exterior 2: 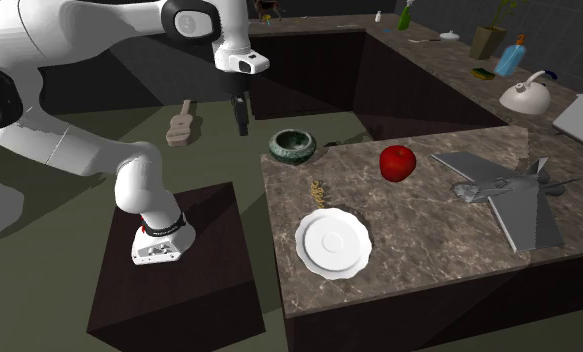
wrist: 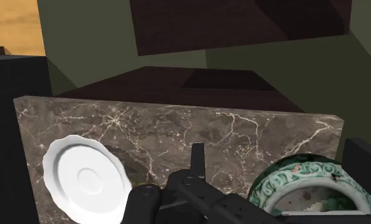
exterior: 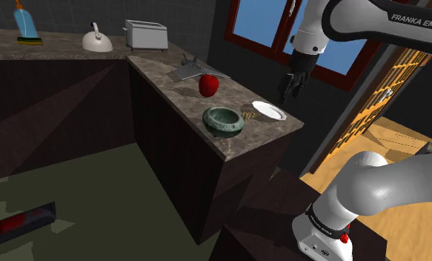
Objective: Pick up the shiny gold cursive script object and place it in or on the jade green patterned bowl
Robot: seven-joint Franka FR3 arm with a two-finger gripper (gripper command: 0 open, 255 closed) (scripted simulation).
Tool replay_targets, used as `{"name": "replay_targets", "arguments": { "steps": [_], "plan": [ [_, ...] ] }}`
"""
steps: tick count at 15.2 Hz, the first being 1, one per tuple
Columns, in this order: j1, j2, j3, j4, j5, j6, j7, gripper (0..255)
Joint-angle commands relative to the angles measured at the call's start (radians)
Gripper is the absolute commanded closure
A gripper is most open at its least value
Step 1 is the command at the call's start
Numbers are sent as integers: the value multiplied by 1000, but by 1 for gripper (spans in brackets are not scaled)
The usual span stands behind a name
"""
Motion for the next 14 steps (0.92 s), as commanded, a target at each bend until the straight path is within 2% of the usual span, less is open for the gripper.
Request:
{"name": "replay_targets", "arguments": {
  "steps": [1, 8, 14],
  "plan": [
    [0, 0, 0, 0, 0, 0, 0, 0],
    [14, 97, -84, -109, -110, 260, -199, 0],
    [22, 244, -156, -140, -187, 494, -353, 0]
  ]
}}
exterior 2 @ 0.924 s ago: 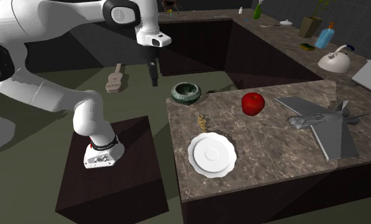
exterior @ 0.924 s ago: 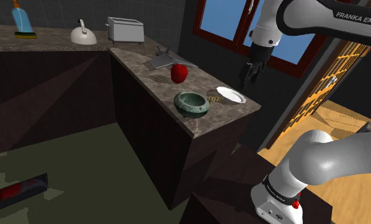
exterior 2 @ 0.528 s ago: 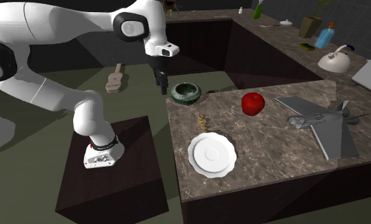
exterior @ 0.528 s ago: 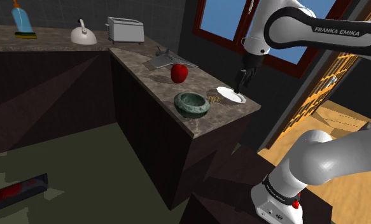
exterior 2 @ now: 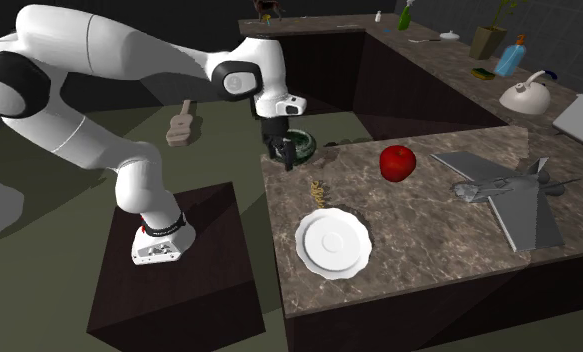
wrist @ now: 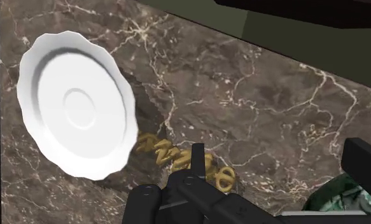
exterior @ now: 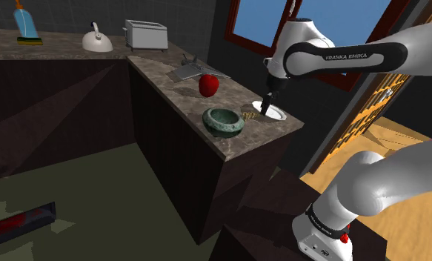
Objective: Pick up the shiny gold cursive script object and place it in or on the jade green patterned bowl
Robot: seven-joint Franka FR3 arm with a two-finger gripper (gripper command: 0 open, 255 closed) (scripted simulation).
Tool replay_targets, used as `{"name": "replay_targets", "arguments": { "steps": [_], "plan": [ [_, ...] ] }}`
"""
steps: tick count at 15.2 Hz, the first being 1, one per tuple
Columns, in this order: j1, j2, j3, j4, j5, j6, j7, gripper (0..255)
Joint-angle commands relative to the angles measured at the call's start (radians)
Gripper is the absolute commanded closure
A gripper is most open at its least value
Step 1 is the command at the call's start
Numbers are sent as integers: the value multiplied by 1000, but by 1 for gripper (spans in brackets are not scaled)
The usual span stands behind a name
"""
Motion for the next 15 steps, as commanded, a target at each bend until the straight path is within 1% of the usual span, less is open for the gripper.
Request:
{"name": "replay_targets", "arguments": {
  "steps": [1, 5, 9, 15],
  "plan": [
    [3, 60, -24, 0, -24, 83, -53, 0],
    [9, 189, -65, 19, -57, 234, -151, 0],
    [17, 332, -99, 64, -72, 376, -250, 0],
    [11, 396, -112, 52, -76, 457, -258, 0]
  ]
}}
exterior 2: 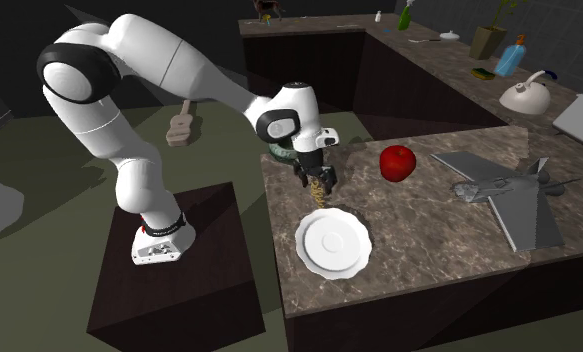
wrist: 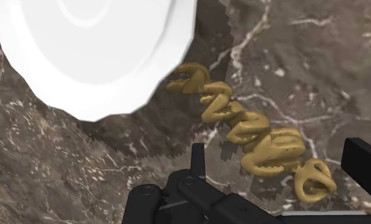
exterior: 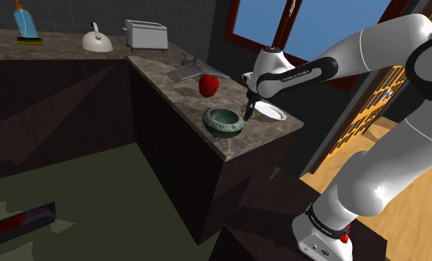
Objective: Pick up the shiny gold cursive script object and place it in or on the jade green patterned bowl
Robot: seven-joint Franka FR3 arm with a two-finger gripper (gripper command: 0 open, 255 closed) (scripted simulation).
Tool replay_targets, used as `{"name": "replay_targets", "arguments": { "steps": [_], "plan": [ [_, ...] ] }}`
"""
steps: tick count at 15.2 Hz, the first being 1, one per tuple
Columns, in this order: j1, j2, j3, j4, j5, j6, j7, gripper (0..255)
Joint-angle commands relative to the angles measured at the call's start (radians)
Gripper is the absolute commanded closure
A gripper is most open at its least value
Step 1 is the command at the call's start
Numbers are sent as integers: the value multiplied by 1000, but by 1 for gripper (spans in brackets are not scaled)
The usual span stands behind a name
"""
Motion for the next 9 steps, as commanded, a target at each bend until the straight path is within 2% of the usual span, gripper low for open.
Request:
{"name": "replay_targets", "arguments": {
  "steps": [1, 2, 9],
  "plan": [
    [-2, 24, -4, -6, -1, 31, 0, 0],
    [-4, 42, -7, -9, -2, 53, 0, 0],
    [-4, 42, -7, -9, -2, 53, 0, 0]
  ]
}}
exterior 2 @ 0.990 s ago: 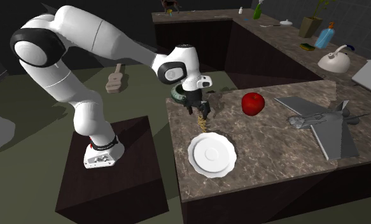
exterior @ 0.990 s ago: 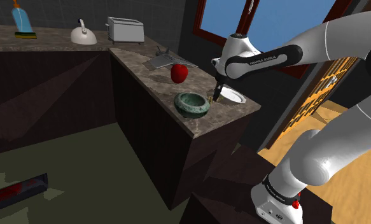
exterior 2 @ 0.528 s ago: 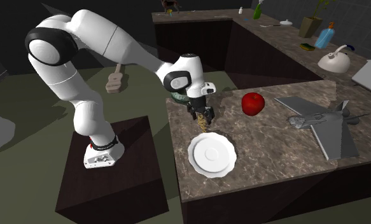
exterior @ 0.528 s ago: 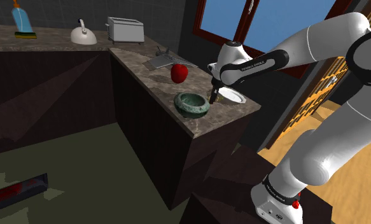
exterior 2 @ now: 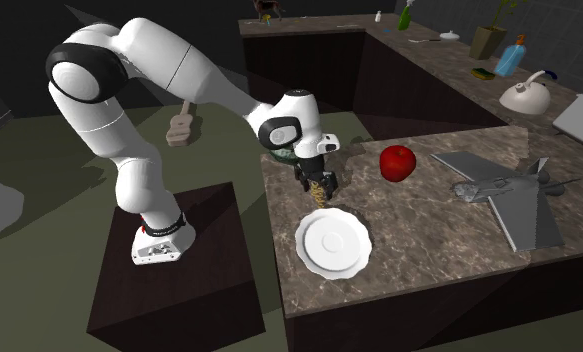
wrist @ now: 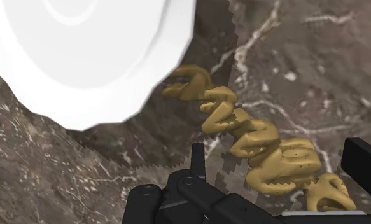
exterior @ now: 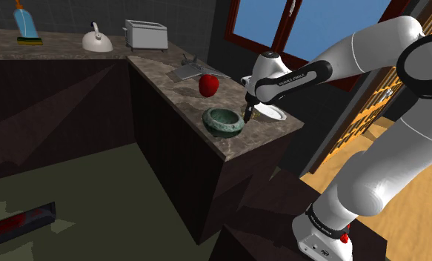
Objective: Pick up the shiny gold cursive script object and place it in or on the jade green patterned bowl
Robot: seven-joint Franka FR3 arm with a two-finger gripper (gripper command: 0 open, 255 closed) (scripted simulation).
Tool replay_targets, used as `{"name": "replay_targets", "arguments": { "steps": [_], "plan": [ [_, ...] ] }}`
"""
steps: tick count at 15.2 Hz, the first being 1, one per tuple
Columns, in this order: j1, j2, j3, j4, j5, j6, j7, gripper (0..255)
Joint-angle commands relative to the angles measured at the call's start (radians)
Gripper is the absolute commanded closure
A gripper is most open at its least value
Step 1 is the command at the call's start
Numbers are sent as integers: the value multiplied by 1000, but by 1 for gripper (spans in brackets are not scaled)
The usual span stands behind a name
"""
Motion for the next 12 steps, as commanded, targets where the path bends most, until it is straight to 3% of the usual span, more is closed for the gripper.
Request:
{"name": "replay_targets", "arguments": {
  "steps": [1, 2, 12],
  "plan": [
    [0, 0, 0, 0, 0, 0, 0, 0],
    [0, 0, 0, 0, 0, 0, 0, 255],
    [1, -9, 1, 5, 2, -14, -3, 255]
  ]
}}
